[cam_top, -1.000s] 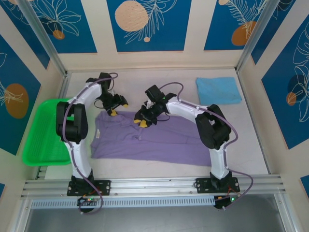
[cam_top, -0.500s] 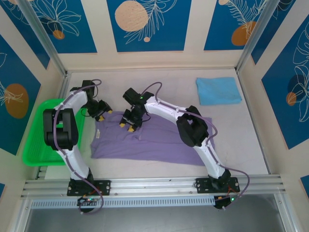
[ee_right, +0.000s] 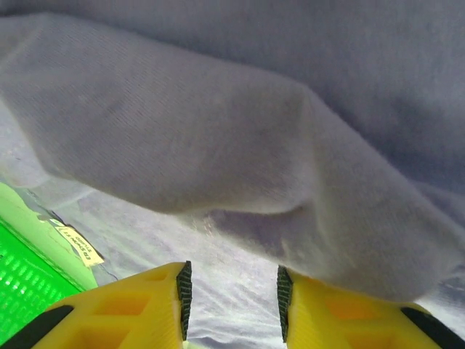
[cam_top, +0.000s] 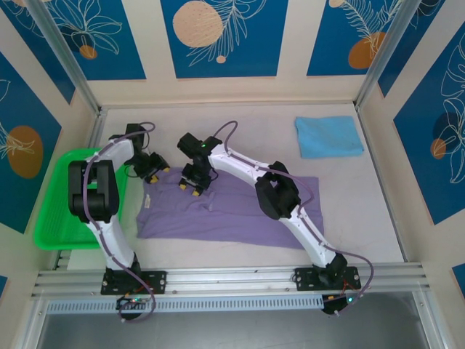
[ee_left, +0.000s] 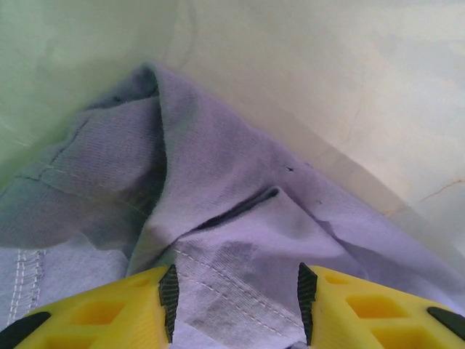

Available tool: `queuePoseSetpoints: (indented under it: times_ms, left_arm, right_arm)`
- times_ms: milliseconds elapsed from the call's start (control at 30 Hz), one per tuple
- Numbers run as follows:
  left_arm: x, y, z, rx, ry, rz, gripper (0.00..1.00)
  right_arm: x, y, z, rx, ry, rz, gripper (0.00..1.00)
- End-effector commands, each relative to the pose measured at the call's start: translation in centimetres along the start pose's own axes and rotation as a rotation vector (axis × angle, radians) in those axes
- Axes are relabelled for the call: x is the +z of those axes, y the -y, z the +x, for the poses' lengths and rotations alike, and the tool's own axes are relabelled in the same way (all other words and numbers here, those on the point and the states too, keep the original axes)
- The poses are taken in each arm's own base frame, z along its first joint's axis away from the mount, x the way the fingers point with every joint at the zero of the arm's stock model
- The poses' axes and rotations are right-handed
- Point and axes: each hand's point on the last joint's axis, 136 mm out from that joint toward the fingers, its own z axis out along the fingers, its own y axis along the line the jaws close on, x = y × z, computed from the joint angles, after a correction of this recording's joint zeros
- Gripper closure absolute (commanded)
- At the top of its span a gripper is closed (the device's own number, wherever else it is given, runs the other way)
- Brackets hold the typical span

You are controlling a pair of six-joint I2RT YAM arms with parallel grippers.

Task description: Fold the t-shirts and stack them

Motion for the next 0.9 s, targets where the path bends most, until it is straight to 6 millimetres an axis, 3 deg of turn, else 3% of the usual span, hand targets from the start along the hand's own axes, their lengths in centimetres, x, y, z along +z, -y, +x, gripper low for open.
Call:
queuePoseSetpoints:
  times_ms: [0,300,633,867]
  left_arm:
    - [0.8,-0.5,-0.1,-0.019,-0.002,0.001,0.53]
    - [1.7,-0.6,0.0,-0.04,-0.014,0.013,0.58]
    - [1.4,-0.7,-0.3,-0.033,-0.005,-0.008,0.71]
    - [0.5,-0.8,-0.5,-0.019,0.018,-0.03,0.79]
  right_arm:
    - [0.9,0.5,-0.4,0.039,0.016,0.033,0.62]
    - [2.0,-0.8,-1.1,0.035,0.028,-0.002,0.65]
    - [2.0,-1.1,-1.3,0.035,0.02,-0.018,0.88]
    - [0.9,-2.0,-0.3,-0.009,-0.017,-0.06,0.98]
